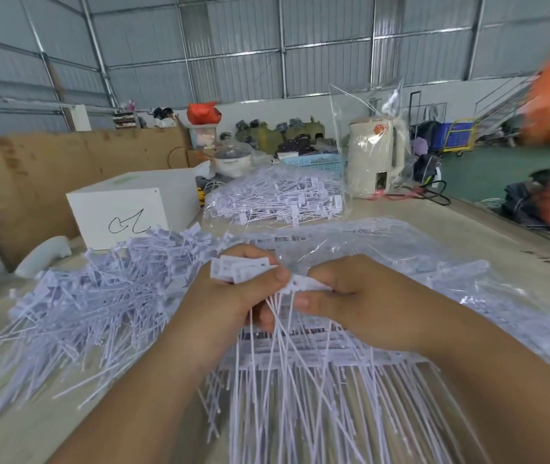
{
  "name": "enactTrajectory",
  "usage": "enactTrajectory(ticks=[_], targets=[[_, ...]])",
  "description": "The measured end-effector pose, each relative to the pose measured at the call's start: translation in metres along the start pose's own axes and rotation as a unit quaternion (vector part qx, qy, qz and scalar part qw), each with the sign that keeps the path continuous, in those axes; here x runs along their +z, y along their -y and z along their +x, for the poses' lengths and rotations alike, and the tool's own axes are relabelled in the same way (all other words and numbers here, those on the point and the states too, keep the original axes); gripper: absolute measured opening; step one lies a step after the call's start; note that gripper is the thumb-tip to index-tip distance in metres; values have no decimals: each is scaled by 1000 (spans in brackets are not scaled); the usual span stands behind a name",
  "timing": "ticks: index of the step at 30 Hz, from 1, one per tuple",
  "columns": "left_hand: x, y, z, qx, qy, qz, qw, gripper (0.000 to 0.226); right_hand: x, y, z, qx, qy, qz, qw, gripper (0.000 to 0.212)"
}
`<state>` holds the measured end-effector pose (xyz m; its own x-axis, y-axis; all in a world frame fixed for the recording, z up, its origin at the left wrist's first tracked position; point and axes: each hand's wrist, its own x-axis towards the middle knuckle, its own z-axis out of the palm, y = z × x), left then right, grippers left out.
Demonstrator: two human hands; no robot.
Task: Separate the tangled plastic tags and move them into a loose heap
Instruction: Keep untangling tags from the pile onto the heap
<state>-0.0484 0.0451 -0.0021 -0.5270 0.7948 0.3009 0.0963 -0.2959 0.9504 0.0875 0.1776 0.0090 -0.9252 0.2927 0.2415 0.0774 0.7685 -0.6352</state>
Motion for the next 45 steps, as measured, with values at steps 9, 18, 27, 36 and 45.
enactTrajectory(ticks=[9,18,27,36,45], targets=[[4,-6,-1,-17,-89,-150,985,14,-15,4,2,-39,-297,159,941,39],[10,3,-5,-23,-19,-41,999,23,13,0,3,-76,-23,-24,997,55],[7,1,-4,-17,45,-8,999,27,12,-1,2,-73,-6,-38,997,58],[6,0,1,39,-45,-25,998,29,-9,0,-2,-10,-4,4,1000,43],[11,-4,0,10,-85,-154,984,21,19,15,5,-13,-259,39,965,46]])
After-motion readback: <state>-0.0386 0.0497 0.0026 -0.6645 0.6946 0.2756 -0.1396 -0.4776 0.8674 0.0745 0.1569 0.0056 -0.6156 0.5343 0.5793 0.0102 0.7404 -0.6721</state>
